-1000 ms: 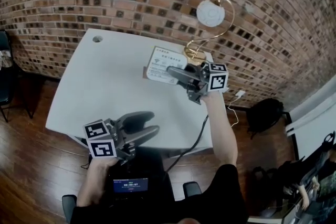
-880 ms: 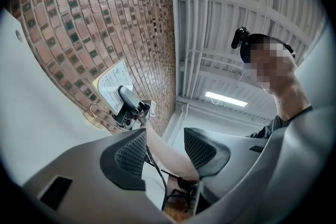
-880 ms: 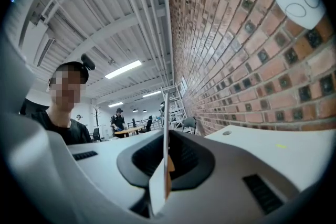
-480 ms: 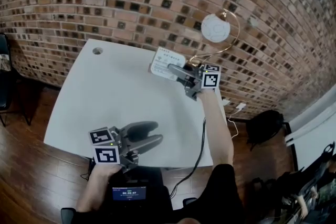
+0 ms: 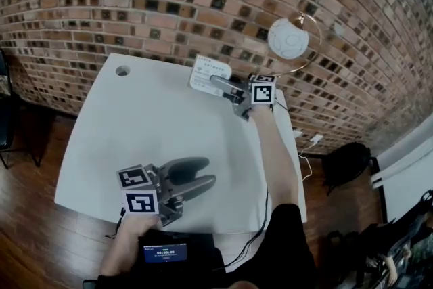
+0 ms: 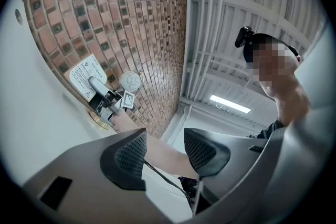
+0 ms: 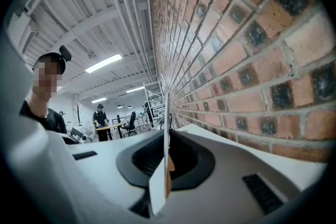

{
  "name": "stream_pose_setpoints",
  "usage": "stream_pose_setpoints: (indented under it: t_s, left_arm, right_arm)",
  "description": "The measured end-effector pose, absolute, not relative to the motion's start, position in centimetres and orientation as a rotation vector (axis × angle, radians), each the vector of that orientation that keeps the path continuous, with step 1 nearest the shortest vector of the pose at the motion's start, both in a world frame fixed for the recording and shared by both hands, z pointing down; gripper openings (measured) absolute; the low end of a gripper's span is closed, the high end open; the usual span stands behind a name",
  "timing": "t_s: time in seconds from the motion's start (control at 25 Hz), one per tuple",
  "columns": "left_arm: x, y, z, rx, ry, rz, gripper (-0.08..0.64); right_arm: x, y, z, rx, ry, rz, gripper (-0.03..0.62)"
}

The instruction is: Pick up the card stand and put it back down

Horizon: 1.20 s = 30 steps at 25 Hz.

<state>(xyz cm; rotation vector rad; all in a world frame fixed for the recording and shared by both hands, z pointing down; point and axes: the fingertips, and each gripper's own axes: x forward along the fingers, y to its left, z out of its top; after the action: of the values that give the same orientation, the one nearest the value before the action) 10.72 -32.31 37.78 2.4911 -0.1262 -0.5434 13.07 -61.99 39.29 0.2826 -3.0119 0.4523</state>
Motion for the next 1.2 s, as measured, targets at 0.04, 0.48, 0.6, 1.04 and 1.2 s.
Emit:
stream_pose_setpoints:
  t_s: [0.04, 0.48, 0.6, 1.04, 1.2]
  left_arm:
    - [10.8, -32.7, 37.7, 2.495, -0.135, -0.542, 0.216]
    - [10.8, -34.8, 37.9, 2.525, -0.11, -0.541, 0.215]
    - [11.1, -34.7, 38.4, 2.503, -0.107, -0.529, 0.215]
    - [10.3, -35.3, 38.7, 2.412, -0.106, -0.59, 0.215]
    - [10.3, -35.3, 38.6, 2.401, -0.093, -0.6, 0.215]
  right_arm:
    - [12.9, -62.5, 39.5, 0.281, -3.011, 0.451, 0.023]
    - [11.3, -68.0, 42.6, 0.228, -2.972, 0.447, 0.023]
    - [10.9, -69.9, 43.8, 0.226, -2.955, 0.456, 0.023]
    - [8.6, -72.5, 45.5, 0.198, -2.914, 0.432, 0.023]
    - [9.0, -72.9, 46.3, 0.211, -2.859, 0.438, 0.034]
